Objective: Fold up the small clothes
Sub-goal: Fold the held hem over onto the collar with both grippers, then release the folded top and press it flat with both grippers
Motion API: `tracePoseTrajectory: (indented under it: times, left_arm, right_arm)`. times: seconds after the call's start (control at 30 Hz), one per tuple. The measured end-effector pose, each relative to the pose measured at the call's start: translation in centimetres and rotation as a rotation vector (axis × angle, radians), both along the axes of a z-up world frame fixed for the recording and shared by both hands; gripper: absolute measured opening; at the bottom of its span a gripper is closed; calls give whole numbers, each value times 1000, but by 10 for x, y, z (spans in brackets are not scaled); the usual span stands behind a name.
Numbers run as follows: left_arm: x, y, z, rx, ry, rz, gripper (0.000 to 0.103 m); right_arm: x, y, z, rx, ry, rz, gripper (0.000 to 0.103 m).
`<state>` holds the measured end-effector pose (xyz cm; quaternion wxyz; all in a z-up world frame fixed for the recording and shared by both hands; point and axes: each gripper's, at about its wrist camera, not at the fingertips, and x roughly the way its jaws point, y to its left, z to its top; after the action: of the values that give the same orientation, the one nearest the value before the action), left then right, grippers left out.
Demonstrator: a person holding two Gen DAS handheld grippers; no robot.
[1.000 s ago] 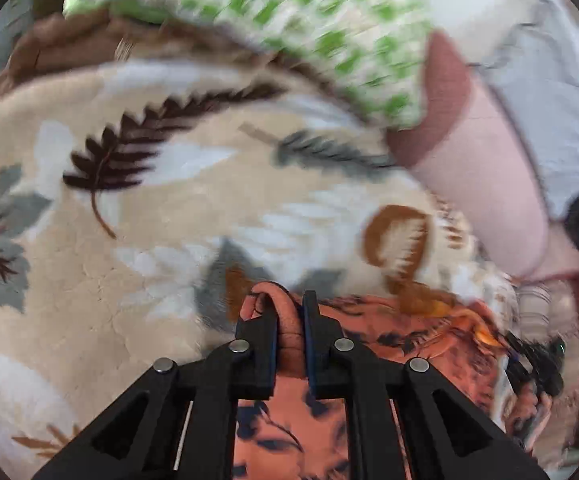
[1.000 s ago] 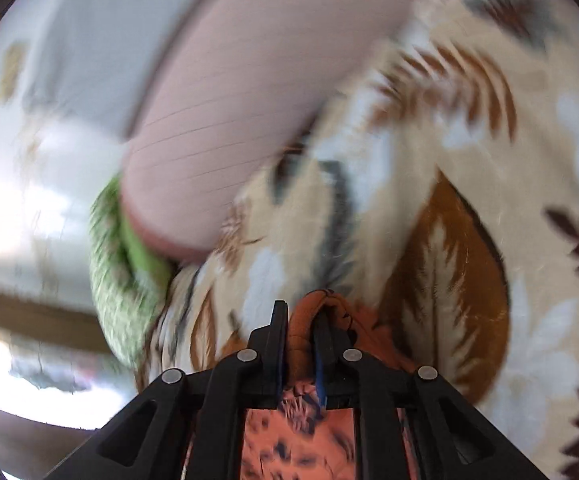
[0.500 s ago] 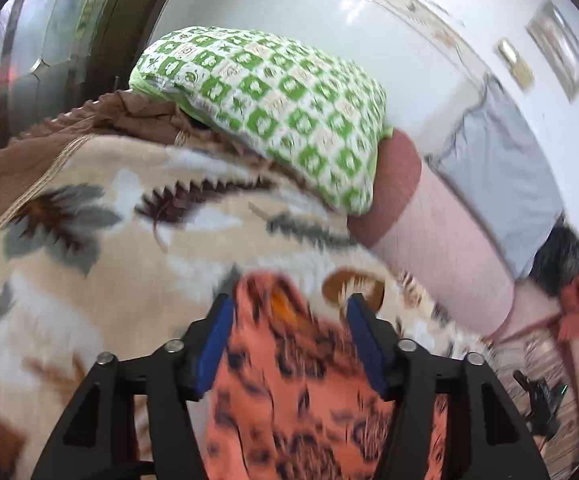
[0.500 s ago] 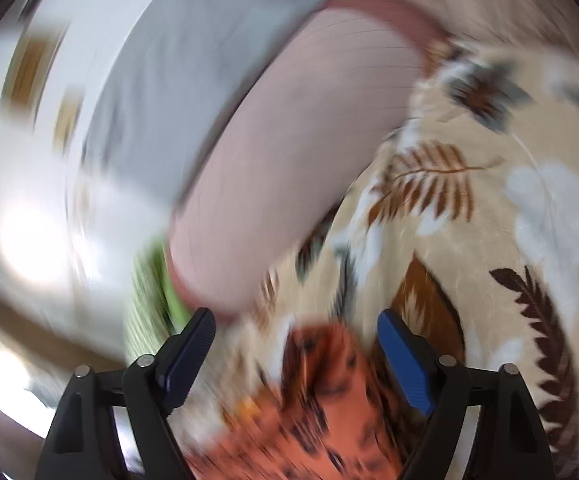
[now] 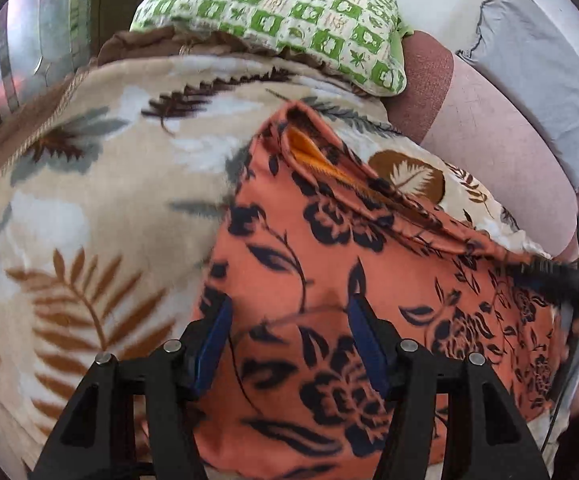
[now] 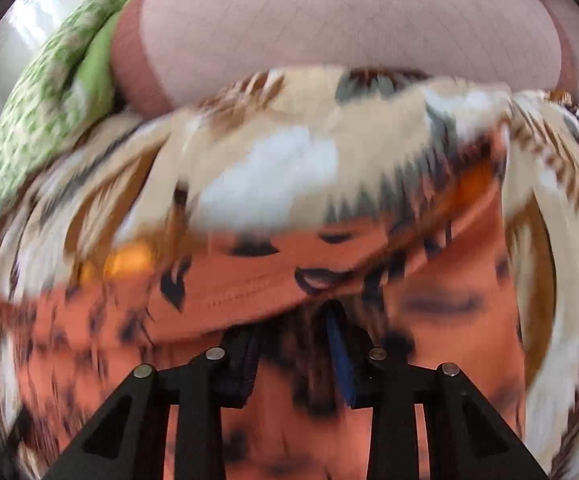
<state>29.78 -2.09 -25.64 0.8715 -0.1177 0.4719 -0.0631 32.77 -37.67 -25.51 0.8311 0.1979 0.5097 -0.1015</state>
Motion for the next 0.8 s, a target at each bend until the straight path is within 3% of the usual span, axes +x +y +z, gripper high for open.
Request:
tracePoseTrajectory:
  times: [0.2, 0.27, 0.43, 0.53, 0.67, 0.8]
  left_arm:
    - [19, 30, 2, -44, 23, 104, 61]
    - [18, 39, 5, -26, 22, 133, 61]
    - [11, 49, 7, 1, 27, 149, 61]
    - [11, 44, 0, 35, 57, 113, 61]
    - [13, 39, -10, 31, 106, 89, 61]
    - [17, 39, -14, 20, 123, 82, 61]
  right_arm:
    - [42, 7, 30, 73, -157, -67, 35]
    - [37, 38, 40, 81, -184, 29, 35]
    - [23, 148, 41, 158, -120, 337, 35]
    - [33, 200, 24, 184, -54, 418, 35]
    - [60, 241, 4, 125, -14, 407, 38]
    - [90, 236, 5, 113, -65, 313, 37]
